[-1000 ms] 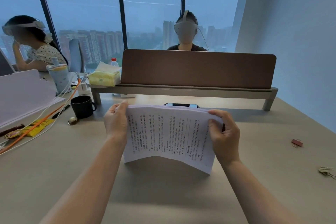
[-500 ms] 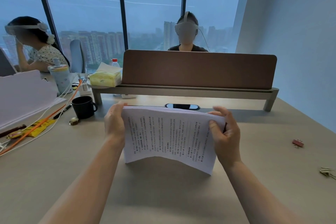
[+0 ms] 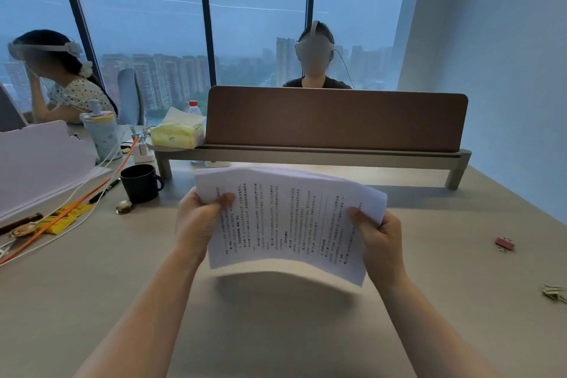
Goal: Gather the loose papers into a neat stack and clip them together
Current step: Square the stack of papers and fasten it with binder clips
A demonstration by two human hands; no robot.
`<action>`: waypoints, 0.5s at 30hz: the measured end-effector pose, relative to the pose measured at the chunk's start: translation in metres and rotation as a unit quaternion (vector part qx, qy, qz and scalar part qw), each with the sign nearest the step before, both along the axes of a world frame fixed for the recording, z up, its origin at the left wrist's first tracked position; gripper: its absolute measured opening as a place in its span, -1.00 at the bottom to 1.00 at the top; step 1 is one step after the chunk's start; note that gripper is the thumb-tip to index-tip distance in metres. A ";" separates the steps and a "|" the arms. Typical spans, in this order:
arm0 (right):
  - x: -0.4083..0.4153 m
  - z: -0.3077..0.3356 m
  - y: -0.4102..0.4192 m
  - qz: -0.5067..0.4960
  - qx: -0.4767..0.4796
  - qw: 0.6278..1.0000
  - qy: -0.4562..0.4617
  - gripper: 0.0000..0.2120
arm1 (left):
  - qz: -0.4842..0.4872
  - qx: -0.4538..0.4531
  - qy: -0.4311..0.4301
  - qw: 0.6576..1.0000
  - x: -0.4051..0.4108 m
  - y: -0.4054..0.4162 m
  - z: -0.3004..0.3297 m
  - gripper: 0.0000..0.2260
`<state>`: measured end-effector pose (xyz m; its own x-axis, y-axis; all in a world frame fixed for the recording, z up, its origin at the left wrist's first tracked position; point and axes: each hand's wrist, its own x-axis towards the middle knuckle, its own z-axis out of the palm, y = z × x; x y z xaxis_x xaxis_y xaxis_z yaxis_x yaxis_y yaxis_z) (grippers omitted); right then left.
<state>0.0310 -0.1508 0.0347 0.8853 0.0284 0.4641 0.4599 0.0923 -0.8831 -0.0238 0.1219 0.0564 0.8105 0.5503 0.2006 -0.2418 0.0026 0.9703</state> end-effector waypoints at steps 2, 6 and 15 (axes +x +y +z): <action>0.005 -0.001 -0.004 0.024 0.008 1.000 0.005 -0.83 | -0.011 0.005 -0.006 1.000 0.000 0.003 -0.002 -0.83; 0.007 -0.020 -0.006 0.073 -0.052 0.995 0.047 -0.86 | -0.048 0.016 0.055 0.997 -0.006 0.001 -0.025 -0.62; 0.007 -0.013 -0.008 0.024 -0.037 0.998 0.054 -0.79 | -0.006 -0.018 0.038 0.999 -0.007 -0.005 -0.031 -0.80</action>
<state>0.0383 -0.1591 0.0214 0.9267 0.1030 0.3615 0.3587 0.0453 -0.9324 -0.0308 0.1169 0.0256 0.8292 0.5464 0.1182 -0.1665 0.0395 0.9852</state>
